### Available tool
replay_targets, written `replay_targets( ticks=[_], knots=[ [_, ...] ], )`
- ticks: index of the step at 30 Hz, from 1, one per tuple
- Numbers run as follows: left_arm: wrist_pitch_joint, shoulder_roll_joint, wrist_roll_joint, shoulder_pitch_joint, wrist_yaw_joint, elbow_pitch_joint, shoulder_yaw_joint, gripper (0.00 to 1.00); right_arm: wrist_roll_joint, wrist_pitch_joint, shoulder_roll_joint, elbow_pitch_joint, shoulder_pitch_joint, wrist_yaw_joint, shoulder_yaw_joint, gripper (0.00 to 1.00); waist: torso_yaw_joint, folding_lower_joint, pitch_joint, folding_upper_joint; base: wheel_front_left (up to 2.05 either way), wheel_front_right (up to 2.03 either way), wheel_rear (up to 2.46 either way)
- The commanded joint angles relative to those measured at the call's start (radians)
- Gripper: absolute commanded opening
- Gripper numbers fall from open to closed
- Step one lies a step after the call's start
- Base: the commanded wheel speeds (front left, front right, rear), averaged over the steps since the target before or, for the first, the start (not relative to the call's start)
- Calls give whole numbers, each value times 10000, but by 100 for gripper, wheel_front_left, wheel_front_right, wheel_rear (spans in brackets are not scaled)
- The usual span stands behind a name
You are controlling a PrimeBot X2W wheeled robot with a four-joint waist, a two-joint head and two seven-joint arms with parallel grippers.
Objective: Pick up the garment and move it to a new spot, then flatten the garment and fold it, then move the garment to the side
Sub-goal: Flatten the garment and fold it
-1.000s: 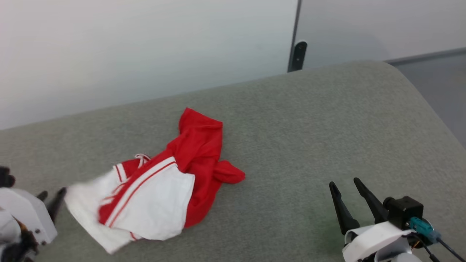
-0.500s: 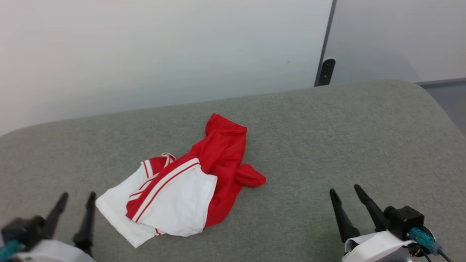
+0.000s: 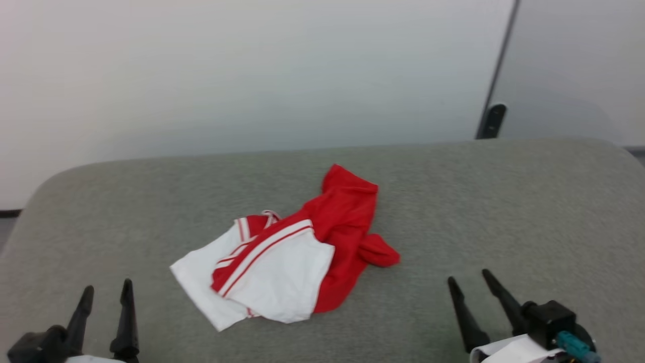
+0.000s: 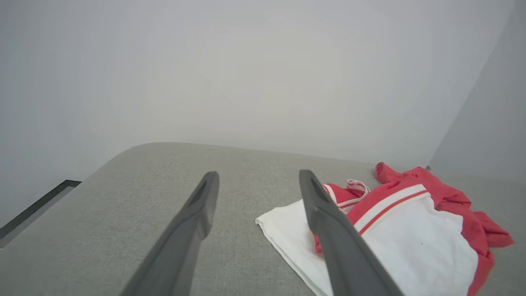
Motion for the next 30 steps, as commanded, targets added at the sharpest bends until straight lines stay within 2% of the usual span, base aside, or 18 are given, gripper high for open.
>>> replay_targets(
  ticks=[1,8,15,19,26,30],
  knots=[
    [-6,-16,139,14,-62,85,67,100,11,-33,37,64,-93,-13,205,100,620,0,-249,-1,0,0,0],
    [-6,-208,473,-96,-139,315,394,100,450,413,150,404,-429,-13,1192,100,1986,0,-588,-1,0,0,0],
    [-5,-500,489,83,-190,329,438,100,913,1441,-78,573,-974,-13,2377,100,2847,0,-759,-1,0,0,0],
    [-3,-719,332,154,-214,501,372,100,1397,2910,-382,866,-1659,-14,3043,100,3195,0,-833,-1,0,0,0],
    [-5,-1027,-106,-10,-252,681,143,100,2555,6364,-834,1536,-3265,-14,4283,100,3516,0,-641,-1,0,0,0],
    [-4,-1154,-319,-59,-257,739,70,100,2710,7650,-980,2059,-3987,-14,4834,100,3658,0,-523,-1,0,0,0]
  ],
)
